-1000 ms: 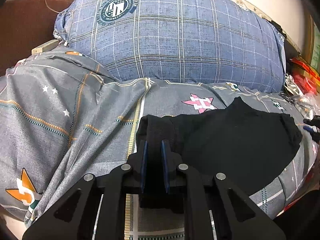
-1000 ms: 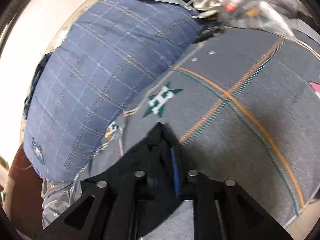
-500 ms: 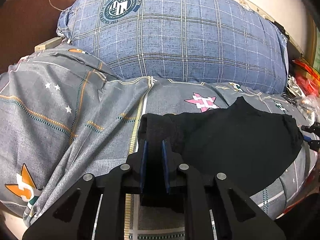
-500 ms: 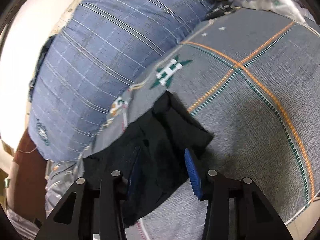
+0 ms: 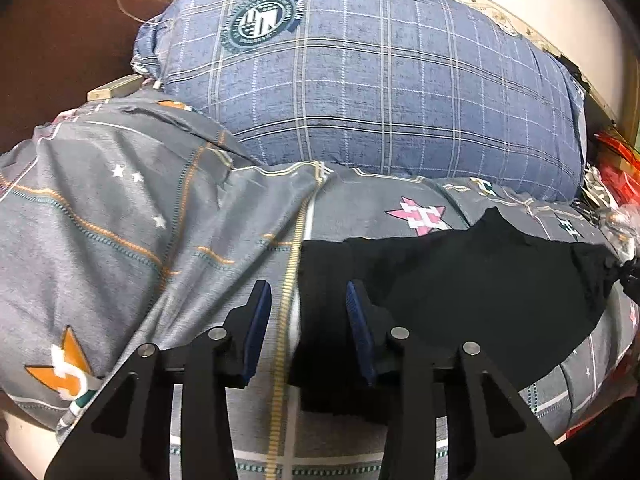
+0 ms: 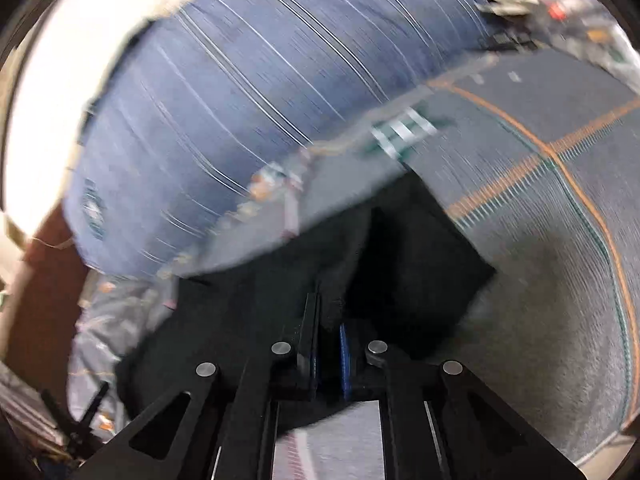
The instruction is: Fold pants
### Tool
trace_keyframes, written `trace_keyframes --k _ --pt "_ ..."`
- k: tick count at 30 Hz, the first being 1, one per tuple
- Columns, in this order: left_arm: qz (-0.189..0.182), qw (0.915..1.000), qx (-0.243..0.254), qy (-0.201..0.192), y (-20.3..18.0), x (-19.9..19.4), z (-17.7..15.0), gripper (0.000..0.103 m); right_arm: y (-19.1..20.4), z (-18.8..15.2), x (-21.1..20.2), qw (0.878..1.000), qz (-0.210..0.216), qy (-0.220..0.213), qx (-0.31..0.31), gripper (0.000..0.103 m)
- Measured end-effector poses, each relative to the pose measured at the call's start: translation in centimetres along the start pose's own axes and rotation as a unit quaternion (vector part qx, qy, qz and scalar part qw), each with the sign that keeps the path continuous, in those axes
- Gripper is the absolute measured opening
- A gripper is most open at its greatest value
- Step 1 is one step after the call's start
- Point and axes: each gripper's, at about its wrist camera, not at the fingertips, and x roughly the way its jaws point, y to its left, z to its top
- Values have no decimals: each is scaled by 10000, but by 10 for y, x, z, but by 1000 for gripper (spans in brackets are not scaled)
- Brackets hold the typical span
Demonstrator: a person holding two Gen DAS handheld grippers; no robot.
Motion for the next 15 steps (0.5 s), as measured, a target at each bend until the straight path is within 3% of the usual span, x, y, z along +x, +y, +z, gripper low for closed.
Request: trace_keyframes --k 4,6,9,11,15 --pt "65 9998 -155 108 13 -9 -7 43 4 8 -4 9945 892 -296 467 7" --pt "90 9996 -203 181 16 -13 -11 44 3 14 -9 9832 1531 -571 813 7" --pt "89 9992 -306 225 19 -21 -16 46 5 20 -17 9661 2157 -949 1059 7" --pt "56 9991 -324 275 17 -24 -20 58 11 25 -18 9588 2326 -1142 1165 7" --pt "53 9991 -157 393 7 -25 -29 65 14 29 -19 9507 2483 -1318 1309 7"
